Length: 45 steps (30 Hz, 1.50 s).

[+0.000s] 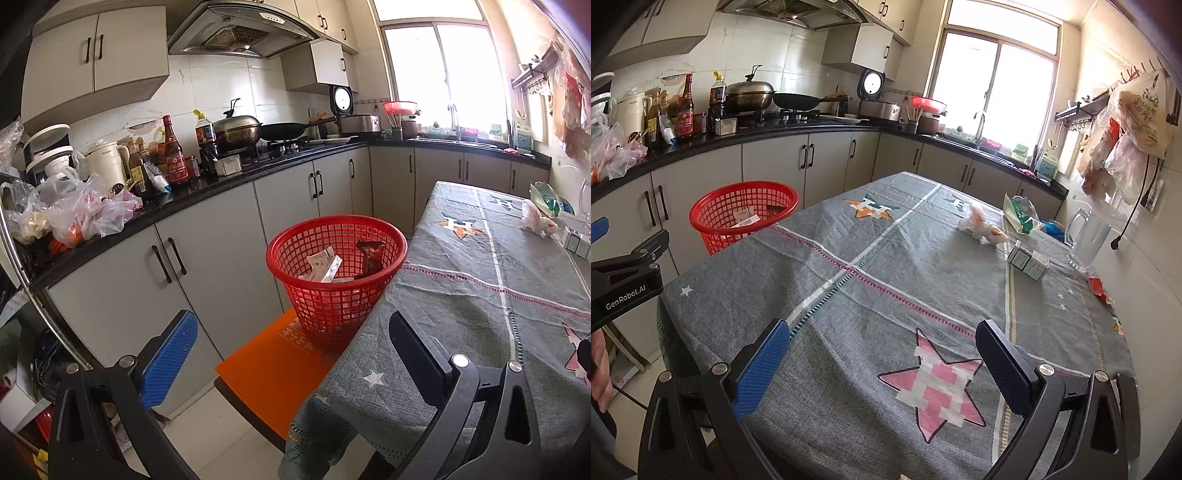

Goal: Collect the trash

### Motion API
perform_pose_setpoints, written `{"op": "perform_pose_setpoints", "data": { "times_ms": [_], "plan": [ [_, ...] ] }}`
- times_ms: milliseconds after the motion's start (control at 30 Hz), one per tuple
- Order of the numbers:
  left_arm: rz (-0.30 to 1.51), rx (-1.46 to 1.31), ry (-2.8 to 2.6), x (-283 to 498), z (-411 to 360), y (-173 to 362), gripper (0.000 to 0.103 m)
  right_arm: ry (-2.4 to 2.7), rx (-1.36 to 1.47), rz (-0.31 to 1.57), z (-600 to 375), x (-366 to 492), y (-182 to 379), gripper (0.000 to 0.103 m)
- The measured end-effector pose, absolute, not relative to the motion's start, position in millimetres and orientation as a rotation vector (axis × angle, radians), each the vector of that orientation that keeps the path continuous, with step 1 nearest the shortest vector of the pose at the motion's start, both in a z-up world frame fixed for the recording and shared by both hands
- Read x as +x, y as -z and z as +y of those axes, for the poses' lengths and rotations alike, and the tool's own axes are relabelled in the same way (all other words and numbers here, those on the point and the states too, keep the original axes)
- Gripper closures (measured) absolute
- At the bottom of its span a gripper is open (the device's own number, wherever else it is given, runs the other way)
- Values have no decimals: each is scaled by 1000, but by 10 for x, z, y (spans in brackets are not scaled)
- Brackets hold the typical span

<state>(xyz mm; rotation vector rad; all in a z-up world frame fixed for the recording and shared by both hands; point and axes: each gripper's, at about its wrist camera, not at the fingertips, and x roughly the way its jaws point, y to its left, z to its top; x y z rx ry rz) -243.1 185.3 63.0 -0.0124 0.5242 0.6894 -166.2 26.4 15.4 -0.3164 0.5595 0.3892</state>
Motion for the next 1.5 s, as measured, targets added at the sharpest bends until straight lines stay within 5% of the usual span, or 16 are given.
{"op": "perform_pose_setpoints", "data": {
  "times_ms": [1500],
  "plan": [
    [527, -23, -691, -2448, 1901, -588, 0, -404, -334, 584, 313, -1658, -42, 1]
  ]
}}
